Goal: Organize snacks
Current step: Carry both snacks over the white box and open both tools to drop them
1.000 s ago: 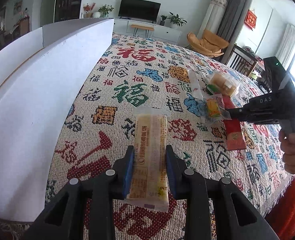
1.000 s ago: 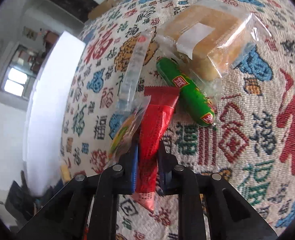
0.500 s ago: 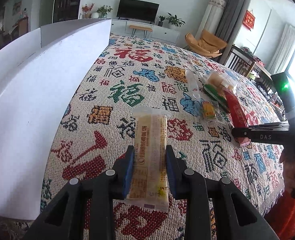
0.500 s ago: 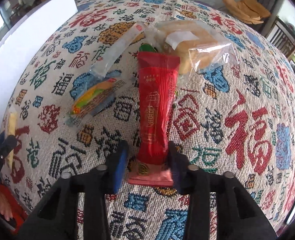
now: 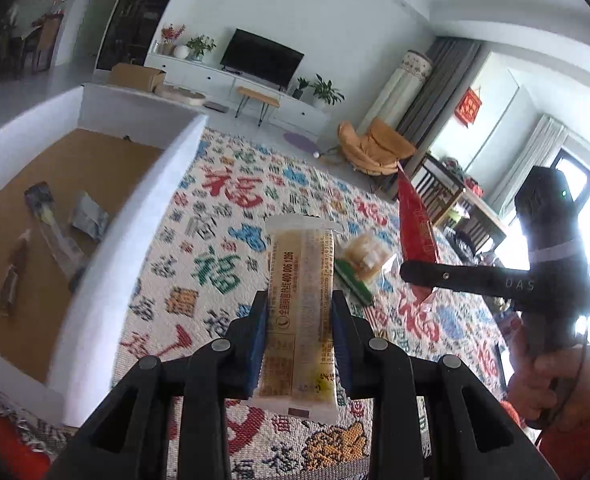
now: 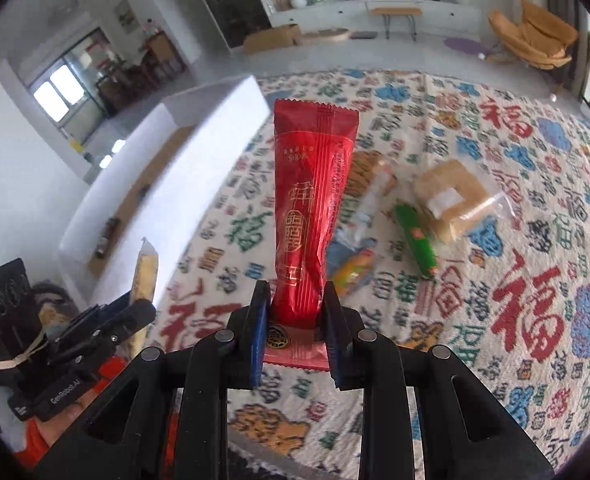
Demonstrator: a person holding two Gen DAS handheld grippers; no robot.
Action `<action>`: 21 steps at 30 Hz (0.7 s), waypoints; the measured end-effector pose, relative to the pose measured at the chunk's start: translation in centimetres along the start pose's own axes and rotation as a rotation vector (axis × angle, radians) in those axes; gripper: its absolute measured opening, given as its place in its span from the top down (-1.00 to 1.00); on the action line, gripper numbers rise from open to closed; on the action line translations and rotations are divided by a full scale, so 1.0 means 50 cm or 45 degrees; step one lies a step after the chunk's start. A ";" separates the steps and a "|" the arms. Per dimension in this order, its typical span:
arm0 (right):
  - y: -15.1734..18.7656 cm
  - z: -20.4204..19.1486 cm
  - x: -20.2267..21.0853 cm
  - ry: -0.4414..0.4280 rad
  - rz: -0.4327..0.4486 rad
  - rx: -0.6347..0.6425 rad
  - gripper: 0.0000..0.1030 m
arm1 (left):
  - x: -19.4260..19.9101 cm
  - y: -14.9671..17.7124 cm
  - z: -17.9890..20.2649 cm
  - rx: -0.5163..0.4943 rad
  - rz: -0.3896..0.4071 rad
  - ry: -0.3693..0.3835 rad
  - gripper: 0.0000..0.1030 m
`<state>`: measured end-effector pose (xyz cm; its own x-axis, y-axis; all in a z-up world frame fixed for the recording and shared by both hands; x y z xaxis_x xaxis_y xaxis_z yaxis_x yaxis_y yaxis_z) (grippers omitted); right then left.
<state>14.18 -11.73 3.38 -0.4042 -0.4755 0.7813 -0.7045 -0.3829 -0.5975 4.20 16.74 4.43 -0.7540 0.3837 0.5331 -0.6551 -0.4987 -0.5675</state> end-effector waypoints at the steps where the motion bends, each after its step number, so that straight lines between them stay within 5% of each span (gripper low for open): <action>1: -0.027 -0.026 -0.004 -0.044 0.015 0.016 0.50 | 0.038 -0.029 -0.015 0.024 0.045 -0.012 0.43; 4: -0.107 -0.116 -0.008 -0.185 0.054 0.074 0.50 | 0.134 -0.108 -0.078 0.096 0.150 -0.080 0.43; 7: -0.187 -0.220 -0.038 -0.329 0.064 0.130 0.50 | 0.200 -0.173 -0.153 0.114 0.254 -0.254 0.43; 11: -0.273 -0.358 -0.119 -0.472 0.026 0.201 0.47 | 0.209 -0.230 -0.262 0.147 0.233 -0.459 0.42; 13: -0.285 -0.416 -0.172 -0.538 -0.059 0.225 0.29 | 0.188 -0.234 -0.305 0.144 0.191 -0.576 -0.07; 14: -0.282 -0.430 -0.195 -0.557 -0.105 0.212 -0.01 | 0.177 -0.230 -0.323 0.142 0.185 -0.631 -0.24; 15: -0.275 -0.433 -0.210 -0.560 -0.134 0.190 -0.22 | 0.173 -0.219 -0.338 0.146 0.189 -0.673 -0.42; 17: -0.248 -0.416 -0.218 -0.520 -0.140 0.173 -0.21 | 0.163 -0.196 -0.355 0.169 0.184 -0.678 -0.43; 21: -0.166 -0.300 -0.198 -0.257 -0.088 0.225 -0.34 | 0.128 -0.157 -0.324 0.150 0.169 -0.608 -0.44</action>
<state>15.29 8.03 3.31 -0.2221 -0.5847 0.7803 -0.6066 -0.5437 -0.5801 3.76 35.69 2.14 -0.7063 -0.0736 0.7041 -0.5243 -0.6139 -0.5901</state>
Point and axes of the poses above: each gripper's, at about its wrist camera, not at the fingertips, and x roughly against the way its jaws point, z to its right, y to its underside, the point moved 2 cm from there along -x, roughly the way its jaws point, and after that the axes turned 14 degrees about x, right-handed, at the moved point
